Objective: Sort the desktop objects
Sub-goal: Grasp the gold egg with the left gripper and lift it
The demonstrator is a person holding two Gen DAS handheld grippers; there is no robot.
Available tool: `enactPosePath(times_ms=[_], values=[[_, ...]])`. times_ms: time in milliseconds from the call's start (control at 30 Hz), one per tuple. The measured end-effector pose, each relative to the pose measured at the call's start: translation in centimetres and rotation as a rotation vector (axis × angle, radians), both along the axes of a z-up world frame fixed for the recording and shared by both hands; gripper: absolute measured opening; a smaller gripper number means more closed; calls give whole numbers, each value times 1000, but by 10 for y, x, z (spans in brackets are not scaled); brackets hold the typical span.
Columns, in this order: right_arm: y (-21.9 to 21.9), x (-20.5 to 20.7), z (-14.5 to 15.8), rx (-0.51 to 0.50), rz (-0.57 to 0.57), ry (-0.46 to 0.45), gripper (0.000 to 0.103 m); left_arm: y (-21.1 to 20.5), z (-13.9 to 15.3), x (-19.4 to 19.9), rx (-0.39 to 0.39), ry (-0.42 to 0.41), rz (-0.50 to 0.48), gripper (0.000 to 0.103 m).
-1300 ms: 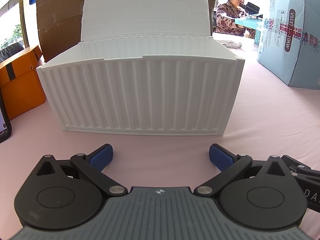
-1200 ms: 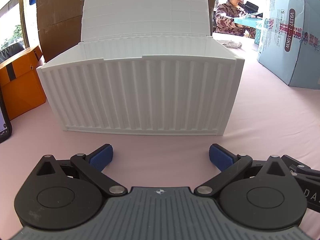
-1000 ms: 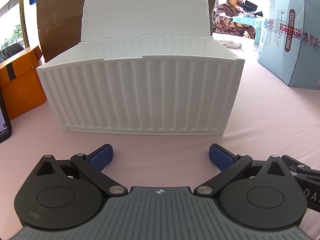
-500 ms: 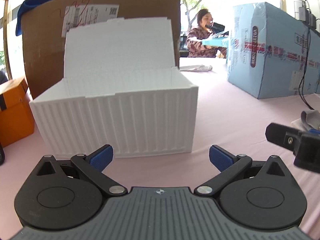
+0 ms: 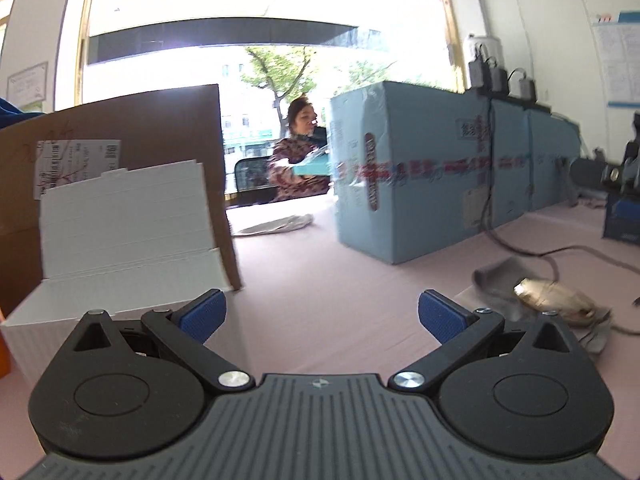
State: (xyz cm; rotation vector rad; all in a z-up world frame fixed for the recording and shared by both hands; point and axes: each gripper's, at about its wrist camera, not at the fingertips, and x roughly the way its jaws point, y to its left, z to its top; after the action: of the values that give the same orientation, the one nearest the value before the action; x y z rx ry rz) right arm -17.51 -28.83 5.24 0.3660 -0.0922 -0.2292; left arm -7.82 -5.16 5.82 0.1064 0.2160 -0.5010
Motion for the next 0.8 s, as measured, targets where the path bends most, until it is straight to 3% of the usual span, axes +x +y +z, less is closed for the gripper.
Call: enactPosePath(times_ms=[67,133,233,400,500,600,667,800], values=[[-20,-15,-3,25,-34,-27,103,-14,7,0,-56,23,-79,103],[-38,-26,-8,97,-54,-49,103,-36,15,1,-64,39,-128,103],[-70,-33,-19,203,35,-45,103,-72,21,4,-59,92,-201,103],[-90,-42,-39,218,137,-37,103,-123,11,33,-136,348,-324,103],[-99,-41,-48,281,222,-48,102,-140,-2,54,-242,531,-381,103],[-100,-33,-50,312,286,-15,98,-154,-12,70,-321,662,-415,101],[-97,-27,-50,307,324,18,87,-160,-14,71,-316,654,-436,99],[-92,-13,-50,300,390,99,79,-173,-11,72,-268,630,-477,99]])
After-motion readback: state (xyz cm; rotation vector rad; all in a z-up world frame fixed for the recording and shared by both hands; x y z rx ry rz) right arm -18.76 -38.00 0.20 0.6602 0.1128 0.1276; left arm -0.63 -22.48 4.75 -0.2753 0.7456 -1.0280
